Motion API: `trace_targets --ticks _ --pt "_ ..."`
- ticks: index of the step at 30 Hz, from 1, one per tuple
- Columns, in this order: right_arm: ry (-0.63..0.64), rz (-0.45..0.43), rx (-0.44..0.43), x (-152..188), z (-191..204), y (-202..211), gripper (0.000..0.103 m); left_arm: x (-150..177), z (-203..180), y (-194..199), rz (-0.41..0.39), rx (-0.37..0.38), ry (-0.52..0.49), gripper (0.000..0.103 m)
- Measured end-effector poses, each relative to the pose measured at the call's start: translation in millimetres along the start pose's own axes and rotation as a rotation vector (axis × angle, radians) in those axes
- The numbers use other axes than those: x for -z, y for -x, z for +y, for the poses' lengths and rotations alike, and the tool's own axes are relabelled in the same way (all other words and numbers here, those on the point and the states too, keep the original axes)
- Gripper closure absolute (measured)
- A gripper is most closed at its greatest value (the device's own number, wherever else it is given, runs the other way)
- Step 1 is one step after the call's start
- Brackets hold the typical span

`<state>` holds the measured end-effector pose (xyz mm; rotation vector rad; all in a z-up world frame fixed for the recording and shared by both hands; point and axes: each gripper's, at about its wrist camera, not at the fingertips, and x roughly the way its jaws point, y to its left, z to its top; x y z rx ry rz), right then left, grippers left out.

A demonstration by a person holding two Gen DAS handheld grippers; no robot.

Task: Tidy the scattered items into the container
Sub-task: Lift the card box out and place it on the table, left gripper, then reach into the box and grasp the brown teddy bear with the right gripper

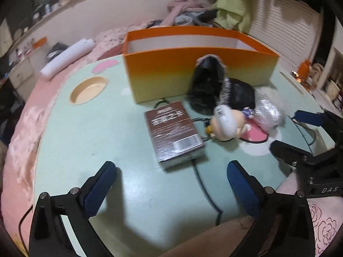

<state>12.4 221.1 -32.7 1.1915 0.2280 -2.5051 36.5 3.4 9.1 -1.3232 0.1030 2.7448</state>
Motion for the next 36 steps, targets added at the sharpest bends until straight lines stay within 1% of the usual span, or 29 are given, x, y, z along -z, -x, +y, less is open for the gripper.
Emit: trace_targets --ticks 6,8,10,11,13,15,16,17,18,19,20,21,23,25,28,29,30,31,32,33,34,36 --pt "0.001 0.001 0.000 0 -1 0 0.003 -1 7 1 -0.021 0.009 0.007 0.000" --pt "-0.003 0.004 -0.020 -1 -3 1 0.003 -1 8 2 -0.022 0.010 0.006 0.000" --pt "0.000 -0.004 -0.067 -4 -5 8 0.010 -1 8 0 -0.024 0.011 0.005 0.000" --pt "0.007 -0.015 -0.070 -7 -5 13 0.015 -1 9 0 -0.025 0.011 0.005 0.000" --pt "0.037 -0.056 -0.051 -19 -4 29 0.017 3 5 1 -0.026 0.010 0.005 0.000" --pt "0.061 -0.105 -0.029 -40 -3 43 0.018 3 5 1 -0.026 0.010 0.006 0.000" --pt "0.063 -0.118 -0.026 -54 -4 47 0.020 3 5 1 -0.026 0.010 0.006 0.000" --pt "0.053 -0.121 -0.036 -70 -5 48 0.025 3 5 1 -0.027 0.010 0.006 0.000" --pt "0.036 -0.113 -0.061 -88 -6 46 0.028 3 5 1 -0.027 0.010 0.006 0.000" --pt "0.027 -0.098 -0.080 -102 -6 43 0.030 3 5 1 -0.027 0.010 0.005 0.000" --pt "0.026 -0.069 -0.094 -118 -4 34 0.034 3 5 1 -0.027 0.010 0.005 0.000" --pt "0.030 -0.036 -0.091 -133 -2 23 0.036 3 5 1 -0.027 0.010 0.005 0.000" --pt "0.049 0.031 -0.028 -156 6 -4 0.036 2 5 -1 -0.029 0.010 0.006 0.000" --pt "0.060 0.086 0.009 -167 10 -30 0.036 1 5 -1 -0.031 0.011 0.006 0.000" --pt "0.031 0.180 0.017 -171 8 -63 0.037 0 5 -2 -0.033 0.012 0.006 0.000" --pt "0.024 0.210 0.030 -171 6 -74 0.041 0 5 -2 -0.034 0.013 0.006 0.000" --pt "0.019 0.234 0.036 -168 5 -82 0.047 0 4 -2 -0.034 0.012 0.006 0.000" --pt "0.014 0.259 0.035 -165 5 -89 0.049 0 4 -2 -0.034 0.012 0.007 0.000" --pt "0.016 0.287 0.036 -162 5 -96 0.053 0 4 -2 -0.034 0.012 0.007 0.000" --pt "0.023 0.324 0.044 -158 5 -105 0.059 0 4 -2 -0.032 0.012 0.007 0.000" --pt "0.008 0.310 0.030 -159 3 -106 0.061 0 5 -2 -0.034 0.012 0.008 0.000" --pt "-0.016 0.304 0.010 -158 0 -106 0.070 0 5 -3 -0.034 0.012 0.007 0.000"
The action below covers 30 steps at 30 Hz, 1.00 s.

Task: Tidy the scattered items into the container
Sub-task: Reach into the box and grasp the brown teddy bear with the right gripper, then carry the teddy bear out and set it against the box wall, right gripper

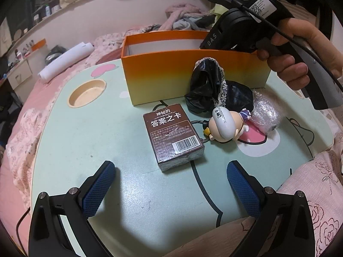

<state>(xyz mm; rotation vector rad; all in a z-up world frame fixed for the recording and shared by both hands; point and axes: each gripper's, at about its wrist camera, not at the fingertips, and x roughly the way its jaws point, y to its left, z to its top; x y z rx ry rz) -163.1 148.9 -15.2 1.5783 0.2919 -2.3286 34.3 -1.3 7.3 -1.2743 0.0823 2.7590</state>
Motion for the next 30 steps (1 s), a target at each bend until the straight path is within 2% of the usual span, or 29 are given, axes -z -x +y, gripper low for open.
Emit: trace_targets --ticks 2,7,10,12,15,19,22,28,30 --pt "-0.002 -0.015 -0.014 1 -1 6 0.071 -1 0 -1 0.000 0.000 0.000 0.000" --pt "-0.037 -0.172 -0.121 6 -12 63 0.071 0 0 -1 -0.001 0.000 0.000 0.000" --pt "-0.038 -0.261 -0.176 22 -20 108 0.071 0 0 -1 -0.001 0.000 0.000 0.000" --pt "-0.029 -0.284 -0.180 38 -24 123 0.071 -1 0 -1 -0.001 0.000 0.000 0.000" --pt "-0.021 -0.242 -0.161 64 -32 123 0.071 0 0 -1 -0.001 0.000 0.000 0.000" --pt "-0.069 -0.167 -0.132 100 -48 94 0.071 0 0 -1 -0.001 -0.001 0.000 0.000" --pt "-0.079 -0.118 -0.116 112 -52 69 0.071 0 0 0 -0.002 0.000 0.000 0.000" --pt "-0.085 -0.151 -0.205 110 -35 57 0.066 0 0 -1 -0.003 0.000 -0.001 0.000" --pt "-0.071 -0.167 -0.229 107 -29 59 0.060 1 -1 0 -0.002 0.000 0.000 0.000"
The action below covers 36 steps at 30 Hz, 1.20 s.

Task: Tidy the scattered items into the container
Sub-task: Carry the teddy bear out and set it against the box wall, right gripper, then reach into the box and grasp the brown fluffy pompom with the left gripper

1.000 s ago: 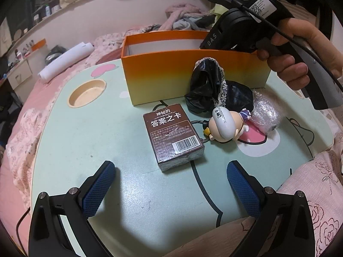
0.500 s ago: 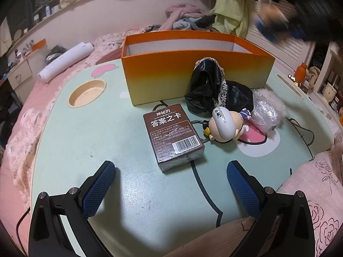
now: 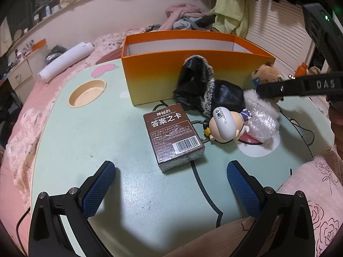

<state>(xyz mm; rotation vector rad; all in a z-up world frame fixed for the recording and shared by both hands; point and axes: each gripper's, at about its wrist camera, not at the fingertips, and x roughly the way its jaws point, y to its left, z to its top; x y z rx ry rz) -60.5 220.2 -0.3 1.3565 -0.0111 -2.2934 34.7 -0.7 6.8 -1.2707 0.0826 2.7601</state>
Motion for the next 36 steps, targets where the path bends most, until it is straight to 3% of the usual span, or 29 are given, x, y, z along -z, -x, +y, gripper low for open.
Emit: trace_targets --ticks 1,3,4,8,17,19,26,32,33,36 --pt "-0.012 -0.017 0.005 0 1 3 0.057 0 0 0 0.000 0.000 0.000 0.000" --pt "-0.052 -0.073 0.031 2 -1 12 0.028 0 0 0 0.000 0.000 0.000 0.000" --pt "-0.066 -0.122 0.045 3 -1 21 0.026 0 0 -1 0.000 0.000 0.000 0.000" --pt "-0.021 -0.195 0.084 16 5 41 0.023 0 0 0 0.000 0.000 0.000 0.000" --pt "0.059 -0.113 0.203 75 15 9 0.023 0 0 0 -0.001 -0.001 -0.001 0.000" --pt "0.083 -0.139 0.246 80 19 6 0.021 0 0 -1 0.000 -0.002 0.000 0.000" --pt "0.090 -0.140 0.239 80 16 4 0.005 0 -1 -2 0.004 -0.006 -0.002 0.000" --pt "0.092 -0.142 0.235 81 16 6 0.004 -5 -2 3 0.033 -0.029 0.003 0.003" --pt "0.091 -0.143 0.233 81 15 6 0.004 -9 0 11 0.006 -0.025 0.012 0.006" --pt "0.092 -0.145 0.232 81 15 7 0.003 -38 9 52 -0.116 0.102 0.072 0.007"
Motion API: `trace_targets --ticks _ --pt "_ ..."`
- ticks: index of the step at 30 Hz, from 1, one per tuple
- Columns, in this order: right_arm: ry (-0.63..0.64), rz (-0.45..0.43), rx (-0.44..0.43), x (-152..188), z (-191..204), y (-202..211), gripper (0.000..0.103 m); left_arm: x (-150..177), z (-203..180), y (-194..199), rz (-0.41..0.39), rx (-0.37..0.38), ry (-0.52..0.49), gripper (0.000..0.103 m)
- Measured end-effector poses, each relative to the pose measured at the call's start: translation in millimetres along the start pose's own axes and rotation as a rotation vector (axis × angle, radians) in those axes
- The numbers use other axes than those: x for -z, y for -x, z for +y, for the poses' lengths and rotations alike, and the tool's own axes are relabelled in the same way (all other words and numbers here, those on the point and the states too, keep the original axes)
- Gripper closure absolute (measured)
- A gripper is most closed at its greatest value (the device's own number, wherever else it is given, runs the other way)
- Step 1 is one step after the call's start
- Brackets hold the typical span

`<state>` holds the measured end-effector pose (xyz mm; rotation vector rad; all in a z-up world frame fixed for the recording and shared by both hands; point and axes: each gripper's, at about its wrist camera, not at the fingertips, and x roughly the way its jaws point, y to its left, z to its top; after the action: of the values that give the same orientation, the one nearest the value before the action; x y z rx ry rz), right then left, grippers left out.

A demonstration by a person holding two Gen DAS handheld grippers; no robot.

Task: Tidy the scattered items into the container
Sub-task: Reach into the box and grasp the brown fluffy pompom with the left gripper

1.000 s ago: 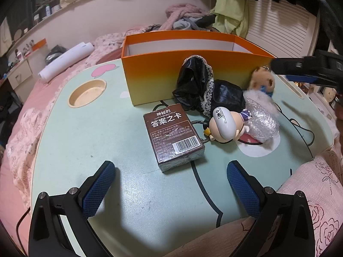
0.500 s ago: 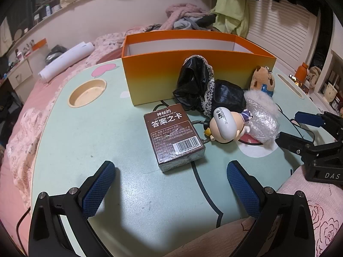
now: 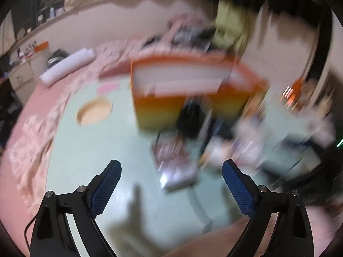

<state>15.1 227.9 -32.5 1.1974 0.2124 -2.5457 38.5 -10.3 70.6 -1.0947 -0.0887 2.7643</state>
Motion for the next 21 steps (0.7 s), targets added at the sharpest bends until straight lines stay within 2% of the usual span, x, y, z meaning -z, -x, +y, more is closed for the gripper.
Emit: trace_targets --ticks 2,4,7,10,15,17,19,21 --pt "0.001 -0.002 -0.001 0 -1 0 0.003 -29 -4 14 -0.029 0.093 0.025 0.008" --pt "0.001 -0.002 -0.001 0 -1 0 0.003 -58 -18 17 -0.019 0.146 0.014 0.008" --pt "0.001 -0.002 -0.001 0 -1 0 0.003 -93 -45 0 0.049 0.171 -0.042 0.008" --pt "0.001 -0.003 -0.002 0 0 0 0.003 -119 -71 -42 0.178 0.162 -0.070 0.012" --pt "0.002 -0.007 -0.004 1 0 1 0.003 -129 -82 -119 0.419 0.194 0.020 0.032" --pt "0.002 -0.009 -0.005 1 1 1 0.003 -125 -87 -138 0.470 0.156 0.006 0.045" --pt "0.001 -0.011 -0.006 2 1 1 0.003 -120 -92 -153 0.508 0.127 -0.001 0.048" --pt "0.001 -0.012 -0.006 2 1 1 0.003 -118 -95 -161 0.525 0.140 0.003 0.049"
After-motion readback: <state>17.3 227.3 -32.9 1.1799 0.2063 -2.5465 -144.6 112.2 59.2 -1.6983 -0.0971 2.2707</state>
